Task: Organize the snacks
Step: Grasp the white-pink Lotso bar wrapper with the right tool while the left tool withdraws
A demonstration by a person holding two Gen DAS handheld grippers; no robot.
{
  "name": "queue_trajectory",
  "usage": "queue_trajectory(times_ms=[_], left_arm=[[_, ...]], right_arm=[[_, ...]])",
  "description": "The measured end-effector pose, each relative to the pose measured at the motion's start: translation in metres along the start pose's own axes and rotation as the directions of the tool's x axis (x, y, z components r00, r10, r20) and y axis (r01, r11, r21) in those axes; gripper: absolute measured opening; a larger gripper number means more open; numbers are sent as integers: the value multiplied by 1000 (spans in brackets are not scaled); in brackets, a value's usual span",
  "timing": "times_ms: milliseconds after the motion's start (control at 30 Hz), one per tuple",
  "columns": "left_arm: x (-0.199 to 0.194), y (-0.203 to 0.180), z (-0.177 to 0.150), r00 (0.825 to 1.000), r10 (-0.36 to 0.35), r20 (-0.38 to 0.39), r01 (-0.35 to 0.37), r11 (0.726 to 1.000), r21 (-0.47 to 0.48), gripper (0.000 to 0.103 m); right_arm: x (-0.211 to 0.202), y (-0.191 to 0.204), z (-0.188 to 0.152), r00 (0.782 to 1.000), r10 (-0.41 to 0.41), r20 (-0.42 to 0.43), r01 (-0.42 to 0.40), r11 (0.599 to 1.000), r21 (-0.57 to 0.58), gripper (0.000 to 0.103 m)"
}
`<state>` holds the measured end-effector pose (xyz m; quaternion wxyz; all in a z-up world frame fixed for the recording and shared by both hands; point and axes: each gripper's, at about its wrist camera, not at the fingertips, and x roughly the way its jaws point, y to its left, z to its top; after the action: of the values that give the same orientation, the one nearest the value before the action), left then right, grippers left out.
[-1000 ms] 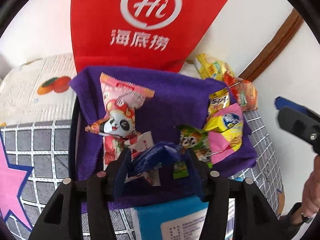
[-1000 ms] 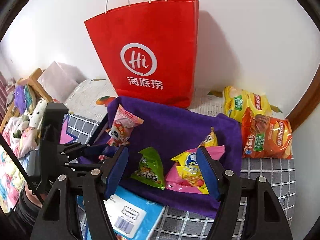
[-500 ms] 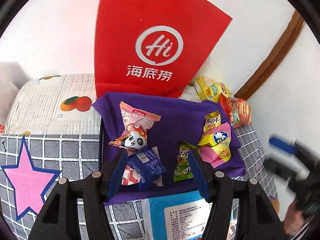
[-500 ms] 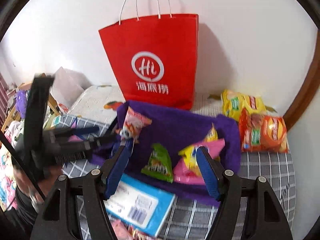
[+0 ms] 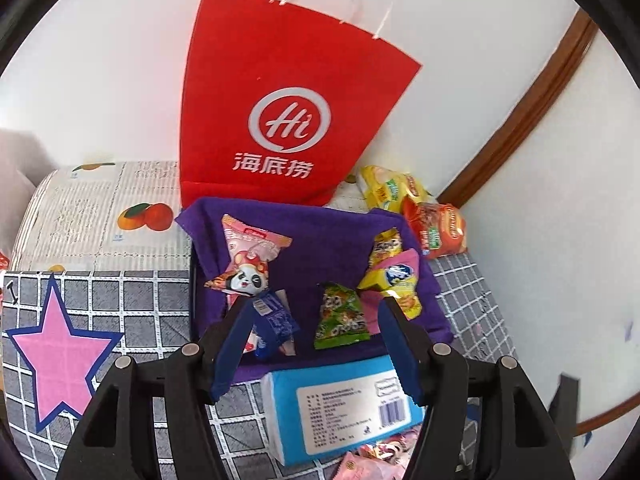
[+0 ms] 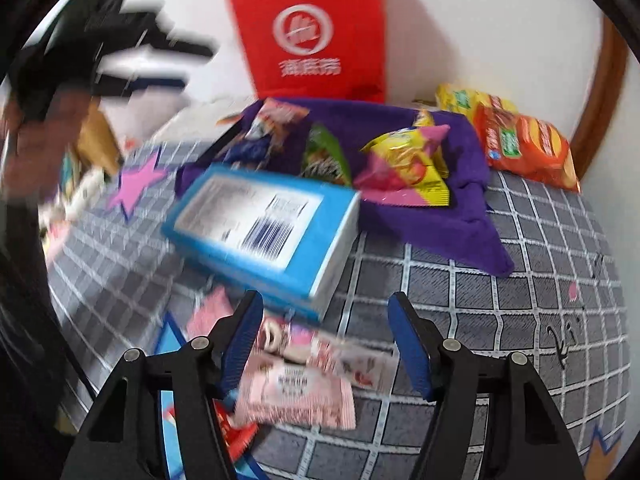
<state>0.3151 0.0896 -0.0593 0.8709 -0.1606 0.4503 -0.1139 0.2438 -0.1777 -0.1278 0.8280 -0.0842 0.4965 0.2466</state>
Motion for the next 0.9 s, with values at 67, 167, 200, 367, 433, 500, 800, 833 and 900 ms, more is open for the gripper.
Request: queue_trajectory(times_ms=[67, 167, 200, 367, 433, 500, 800, 833, 900], left_arm=[[-5, -2, -1, 1000, -9, 9, 9, 1000, 7, 62], [-12, -4, -1, 1000, -8, 21, 8, 1000, 15, 63], [-13, -5, -1, 1000, -4, 25, 4, 1000, 16, 63], [-22, -7, -2, 999, -12, 39, 11, 1000, 24, 63], [-27, -8, -2, 999, -14, 51, 13, 1000, 27, 63], [-29, -8, -2, 998, -16, 58, 15, 1000, 27, 64], [-32, -16, -5, 998, -31, 54, 29, 998, 48, 65], [-33, -17, -5, 998, -34, 58, 30, 998, 53, 65], [-35, -19, -6, 997, -32, 63, 29, 998, 60, 65]], right_arm=[[4, 11, -9, 1000, -1, 0, 1, 997, -74, 63], [13, 17, -13, 1000, 2, -11, -4, 990, -140, 63], [19, 18, -13, 1000, -10, -27, 5, 987, -161, 63], [38, 19, -23, 992, -31, -122, 5, 978, -208, 55], [31, 20, -28, 993, -9, -121, -17, 978, -208, 48], [26, 25, -30, 993, -3, -121, -24, 974, -225, 48], [38, 41, -20, 990, -45, -135, 6, 962, -274, 19], [32, 40, -20, 992, -37, -121, 4, 966, -260, 18], [12, 38, -23, 997, -36, -68, 20, 973, -229, 18]])
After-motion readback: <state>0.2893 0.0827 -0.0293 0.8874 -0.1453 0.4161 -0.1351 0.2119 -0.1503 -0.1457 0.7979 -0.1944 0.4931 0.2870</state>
